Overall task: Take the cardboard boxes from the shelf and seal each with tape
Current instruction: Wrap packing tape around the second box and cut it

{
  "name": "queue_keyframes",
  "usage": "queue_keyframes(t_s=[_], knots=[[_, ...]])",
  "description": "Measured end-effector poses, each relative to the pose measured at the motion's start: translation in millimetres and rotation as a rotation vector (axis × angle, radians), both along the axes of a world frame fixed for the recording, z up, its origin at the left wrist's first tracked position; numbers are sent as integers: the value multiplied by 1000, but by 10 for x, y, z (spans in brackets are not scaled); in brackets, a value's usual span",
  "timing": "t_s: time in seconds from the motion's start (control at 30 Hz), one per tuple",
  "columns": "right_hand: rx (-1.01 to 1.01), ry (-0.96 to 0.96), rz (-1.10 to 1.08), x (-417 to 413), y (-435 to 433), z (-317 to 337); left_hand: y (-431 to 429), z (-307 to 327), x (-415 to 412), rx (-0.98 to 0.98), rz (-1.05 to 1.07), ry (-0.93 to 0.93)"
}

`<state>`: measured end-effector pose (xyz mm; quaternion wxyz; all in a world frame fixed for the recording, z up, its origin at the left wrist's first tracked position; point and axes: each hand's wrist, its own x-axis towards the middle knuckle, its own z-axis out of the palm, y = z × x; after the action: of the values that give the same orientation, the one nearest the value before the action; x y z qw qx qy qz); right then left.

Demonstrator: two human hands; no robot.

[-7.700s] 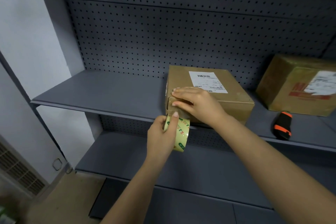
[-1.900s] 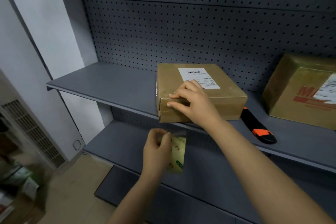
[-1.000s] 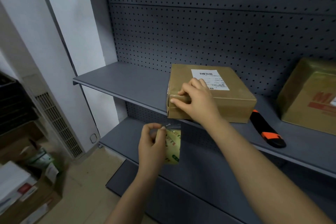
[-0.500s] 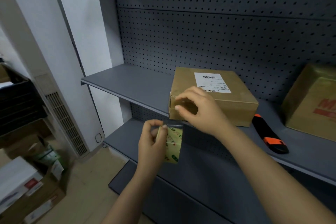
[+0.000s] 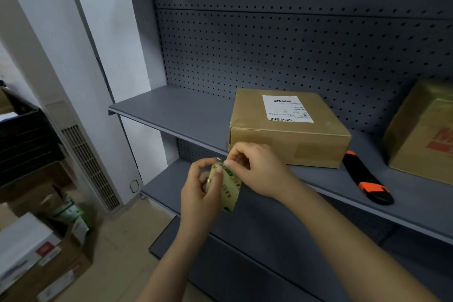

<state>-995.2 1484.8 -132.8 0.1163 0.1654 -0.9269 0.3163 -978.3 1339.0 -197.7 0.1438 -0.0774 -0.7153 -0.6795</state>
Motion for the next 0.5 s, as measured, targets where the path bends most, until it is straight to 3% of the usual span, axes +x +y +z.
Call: queue_keyframes(t_s=[0.2, 0.37, 0.5], knots=[[-13, 71, -205, -17, -277, -100, -236, -63, -195, 13, -7, 15], [-108, 88, -423, -142, -555, -172, -624, -103, -525, -92, -271, 112], [-186, 101, -557, -227, -812, -223, -828, -20, -863, -227, -366, 143]])
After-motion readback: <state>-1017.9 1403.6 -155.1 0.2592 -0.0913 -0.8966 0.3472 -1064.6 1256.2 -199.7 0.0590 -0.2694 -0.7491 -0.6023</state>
